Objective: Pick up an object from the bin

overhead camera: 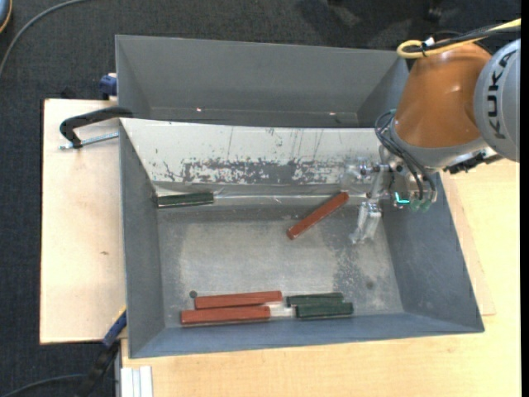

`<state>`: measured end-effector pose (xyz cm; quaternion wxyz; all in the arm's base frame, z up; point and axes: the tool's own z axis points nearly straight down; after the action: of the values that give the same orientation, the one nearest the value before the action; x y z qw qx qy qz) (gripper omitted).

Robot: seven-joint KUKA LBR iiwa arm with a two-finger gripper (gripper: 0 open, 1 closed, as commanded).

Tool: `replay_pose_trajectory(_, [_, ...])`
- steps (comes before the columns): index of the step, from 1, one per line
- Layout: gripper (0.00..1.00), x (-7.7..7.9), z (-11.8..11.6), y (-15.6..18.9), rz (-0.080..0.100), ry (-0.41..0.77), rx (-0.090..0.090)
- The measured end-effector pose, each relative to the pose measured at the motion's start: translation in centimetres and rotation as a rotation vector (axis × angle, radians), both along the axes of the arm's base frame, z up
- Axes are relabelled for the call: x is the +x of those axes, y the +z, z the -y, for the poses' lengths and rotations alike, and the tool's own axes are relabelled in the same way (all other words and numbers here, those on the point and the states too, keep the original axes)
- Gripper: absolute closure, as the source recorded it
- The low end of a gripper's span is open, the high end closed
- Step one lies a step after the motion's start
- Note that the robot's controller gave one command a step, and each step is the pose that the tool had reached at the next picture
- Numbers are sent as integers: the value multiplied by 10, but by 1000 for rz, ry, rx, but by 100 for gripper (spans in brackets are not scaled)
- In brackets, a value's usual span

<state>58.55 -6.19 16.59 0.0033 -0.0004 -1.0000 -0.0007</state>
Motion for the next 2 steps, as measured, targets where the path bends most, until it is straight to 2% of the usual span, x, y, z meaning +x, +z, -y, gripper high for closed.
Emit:
replay_pose_trajectory(1, [0, 11, -29, -99, 1, 166, 2])
replay_pose_trajectory(2, [100, 13, -28, -95, 8, 165, 0])
